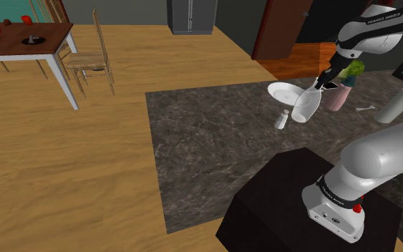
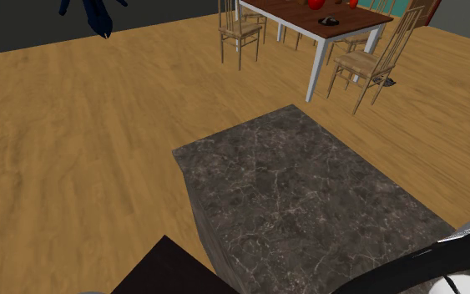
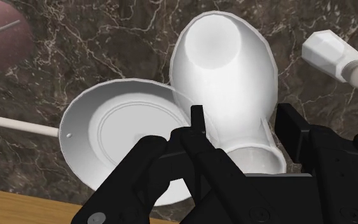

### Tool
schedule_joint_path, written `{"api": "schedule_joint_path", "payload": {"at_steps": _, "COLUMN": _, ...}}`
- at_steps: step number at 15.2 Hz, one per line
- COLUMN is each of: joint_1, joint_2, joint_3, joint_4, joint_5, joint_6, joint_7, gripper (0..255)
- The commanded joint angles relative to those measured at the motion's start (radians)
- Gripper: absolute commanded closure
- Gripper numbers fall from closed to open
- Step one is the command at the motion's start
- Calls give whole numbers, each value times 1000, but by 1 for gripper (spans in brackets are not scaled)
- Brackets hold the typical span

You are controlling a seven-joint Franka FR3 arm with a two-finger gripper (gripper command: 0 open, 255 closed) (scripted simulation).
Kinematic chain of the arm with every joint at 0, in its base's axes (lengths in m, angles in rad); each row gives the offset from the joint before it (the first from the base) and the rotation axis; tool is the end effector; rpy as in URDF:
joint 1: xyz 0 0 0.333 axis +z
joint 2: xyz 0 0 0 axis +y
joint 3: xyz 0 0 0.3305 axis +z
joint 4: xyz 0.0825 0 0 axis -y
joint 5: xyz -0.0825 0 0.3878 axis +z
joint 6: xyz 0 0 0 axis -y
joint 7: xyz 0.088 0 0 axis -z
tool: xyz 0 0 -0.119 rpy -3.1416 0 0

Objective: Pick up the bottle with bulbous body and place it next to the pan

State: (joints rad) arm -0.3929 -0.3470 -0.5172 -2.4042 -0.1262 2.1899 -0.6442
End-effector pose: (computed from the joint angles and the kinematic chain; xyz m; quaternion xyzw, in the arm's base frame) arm 0.2701 -0.3664 0.4359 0.9944 -0.0893 0.0562 0.0104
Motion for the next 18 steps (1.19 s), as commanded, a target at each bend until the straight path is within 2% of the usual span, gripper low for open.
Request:
{"api": "schedule_joint_path", "payload": {"at_steps": 1, "joint_1": 0, "joint_2": 0, "joint_3": 0, "joint_4": 0, "joint_5": 0, "joint_6": 0, "joint_7": 0, "gripper": 0}}
{"api": "schedule_joint_path", "payload": {"at_steps": 6, "joint_1": 0, "joint_2": 0, "joint_3": 0, "joint_4": 0, "joint_5": 0, "joint_6": 0, "joint_7": 0, "gripper": 0}}
{"api": "schedule_joint_path", "payload": {"at_steps": 10, "joint_1": -9, "joint_2": -60, "joint_3": 25, "joint_4": 80, "joint_5": -14, "joint_6": -137, "joint_7": 15, "gripper": 0}}
{"api": "schedule_joint_path", "payload": {"at_steps": 18, "joint_1": -9, "joint_2": -60, "joint_3": 25, "joint_4": 80, "joint_5": -14, "joint_6": -137, "joint_7": 15, "gripper": 0}}
